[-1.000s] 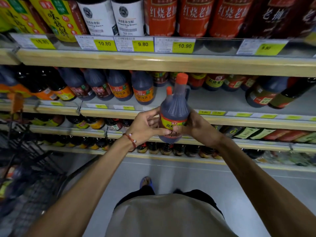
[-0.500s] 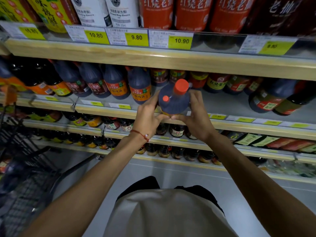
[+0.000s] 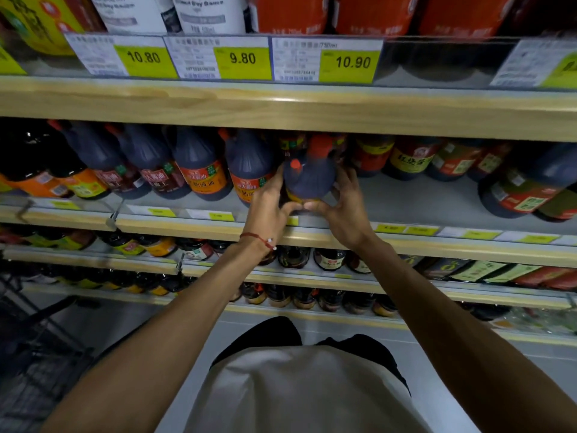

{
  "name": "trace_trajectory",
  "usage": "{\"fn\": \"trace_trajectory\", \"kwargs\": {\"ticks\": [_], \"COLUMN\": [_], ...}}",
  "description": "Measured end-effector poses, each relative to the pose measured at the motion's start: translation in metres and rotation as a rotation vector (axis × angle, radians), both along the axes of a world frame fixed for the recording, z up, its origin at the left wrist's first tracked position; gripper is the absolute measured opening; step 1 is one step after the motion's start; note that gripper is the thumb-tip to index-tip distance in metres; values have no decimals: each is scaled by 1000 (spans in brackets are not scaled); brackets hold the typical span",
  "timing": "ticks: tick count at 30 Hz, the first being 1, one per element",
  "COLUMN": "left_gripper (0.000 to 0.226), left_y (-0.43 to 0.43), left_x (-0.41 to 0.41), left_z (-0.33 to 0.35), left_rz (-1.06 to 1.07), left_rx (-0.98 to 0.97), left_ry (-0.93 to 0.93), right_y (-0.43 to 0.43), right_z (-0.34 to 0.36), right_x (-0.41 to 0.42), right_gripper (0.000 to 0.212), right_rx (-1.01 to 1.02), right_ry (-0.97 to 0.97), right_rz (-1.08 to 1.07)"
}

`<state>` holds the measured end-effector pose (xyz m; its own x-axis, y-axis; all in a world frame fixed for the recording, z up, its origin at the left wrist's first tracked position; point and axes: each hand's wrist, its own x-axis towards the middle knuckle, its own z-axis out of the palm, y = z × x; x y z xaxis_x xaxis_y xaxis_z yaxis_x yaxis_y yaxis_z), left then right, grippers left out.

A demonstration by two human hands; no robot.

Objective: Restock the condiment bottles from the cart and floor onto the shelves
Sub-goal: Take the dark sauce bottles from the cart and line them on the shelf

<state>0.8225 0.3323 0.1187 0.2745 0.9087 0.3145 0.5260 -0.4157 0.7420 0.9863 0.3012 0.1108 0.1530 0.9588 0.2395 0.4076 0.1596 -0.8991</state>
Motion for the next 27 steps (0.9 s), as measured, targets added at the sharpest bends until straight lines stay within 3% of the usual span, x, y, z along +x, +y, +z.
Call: {"fn": "trace_trajectory", "kwargs": {"ticks": [8, 13, 20, 23, 27], "left_gripper": [66, 62, 31, 45, 60], "left_y": [13, 2, -18, -18, -10], "left_x": [0, -2, -27, -40, -49], "left_z": [-22, -20, -14, -11, -10], "left_rz": [48, 108, 350, 424, 410], "left_rx": [-120, -130, -90, -104, -111], "left_ry": [-232, -215, -299, -331, -300], "right_y": [16, 10, -24, -31, -23], "right_z": [-10, -4, 4, 12, 24], "right_x": [-6, -9, -29, -42, -64], "right_gripper": [83, 80, 32, 25, 47], "right_rx": [-36, -51, 31, -18, -101], "right_ry": [-6, -29, -72, -67, -53], "right_rz": [-39, -21, -319, -208, 41]}}
